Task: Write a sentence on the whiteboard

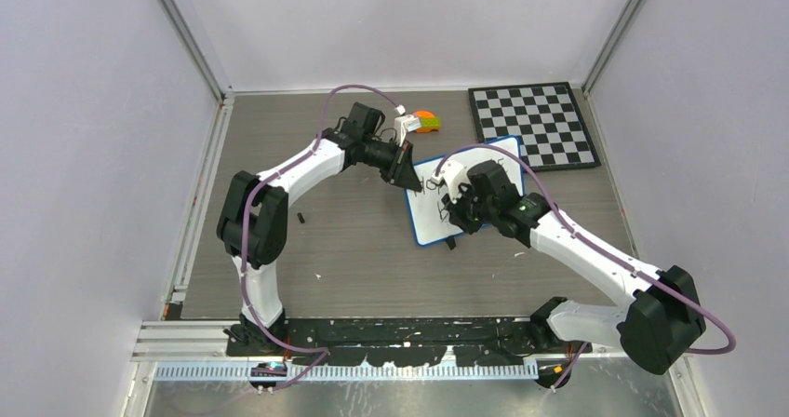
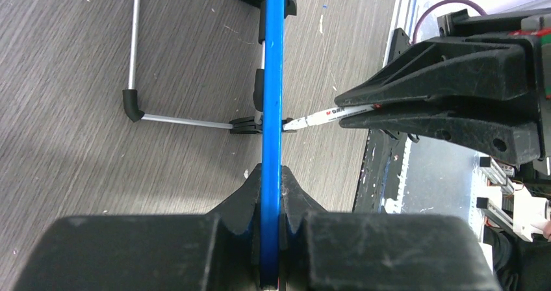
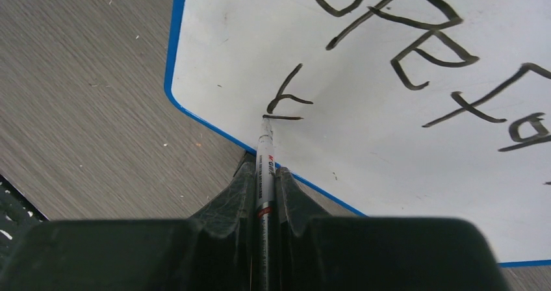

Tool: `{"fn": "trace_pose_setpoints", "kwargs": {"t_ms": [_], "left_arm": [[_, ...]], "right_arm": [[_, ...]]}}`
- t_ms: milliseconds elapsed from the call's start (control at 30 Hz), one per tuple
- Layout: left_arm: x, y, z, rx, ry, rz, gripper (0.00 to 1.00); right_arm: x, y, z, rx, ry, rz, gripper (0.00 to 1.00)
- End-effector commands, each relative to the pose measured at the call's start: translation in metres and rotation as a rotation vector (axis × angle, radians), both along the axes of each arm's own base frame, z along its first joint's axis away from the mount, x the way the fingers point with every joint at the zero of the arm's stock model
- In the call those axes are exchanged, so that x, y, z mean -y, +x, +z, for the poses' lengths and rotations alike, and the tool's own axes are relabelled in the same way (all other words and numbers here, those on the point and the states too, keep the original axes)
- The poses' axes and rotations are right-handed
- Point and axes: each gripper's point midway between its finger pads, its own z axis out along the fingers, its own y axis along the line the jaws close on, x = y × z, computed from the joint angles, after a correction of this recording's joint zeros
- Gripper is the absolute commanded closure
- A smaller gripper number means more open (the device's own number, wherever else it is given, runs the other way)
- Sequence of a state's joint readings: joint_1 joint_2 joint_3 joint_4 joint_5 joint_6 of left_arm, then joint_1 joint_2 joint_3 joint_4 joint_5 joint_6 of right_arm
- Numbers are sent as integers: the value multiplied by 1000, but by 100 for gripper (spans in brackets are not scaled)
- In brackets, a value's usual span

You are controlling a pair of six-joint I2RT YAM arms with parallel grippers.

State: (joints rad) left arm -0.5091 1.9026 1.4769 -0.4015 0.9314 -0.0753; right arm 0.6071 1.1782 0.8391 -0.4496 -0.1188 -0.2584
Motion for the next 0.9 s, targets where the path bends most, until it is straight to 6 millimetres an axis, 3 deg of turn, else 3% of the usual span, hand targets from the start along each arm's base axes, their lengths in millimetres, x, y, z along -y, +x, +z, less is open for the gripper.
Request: {"fn": "trace_pose_setpoints", "kwargs": {"t_ms": [0,233,433,700,867], "left_arm": [[-1,6,10,2,2,22,100],[-3,5,10,3,2,21,100],[-3,4,11,3,-3,18,100],[-4,3,13,7,-5,18,100],[-4,3,14,10,-6,20,100]], "right_arm": [[-13,13,18,55,46,3,100],[-10,14,31,80,52,-10,100],[-2,-4,49,52,66,11,100],[15,3,38,79,-8,-45,100],[13,9,38,94,-9,-56,100]]}}
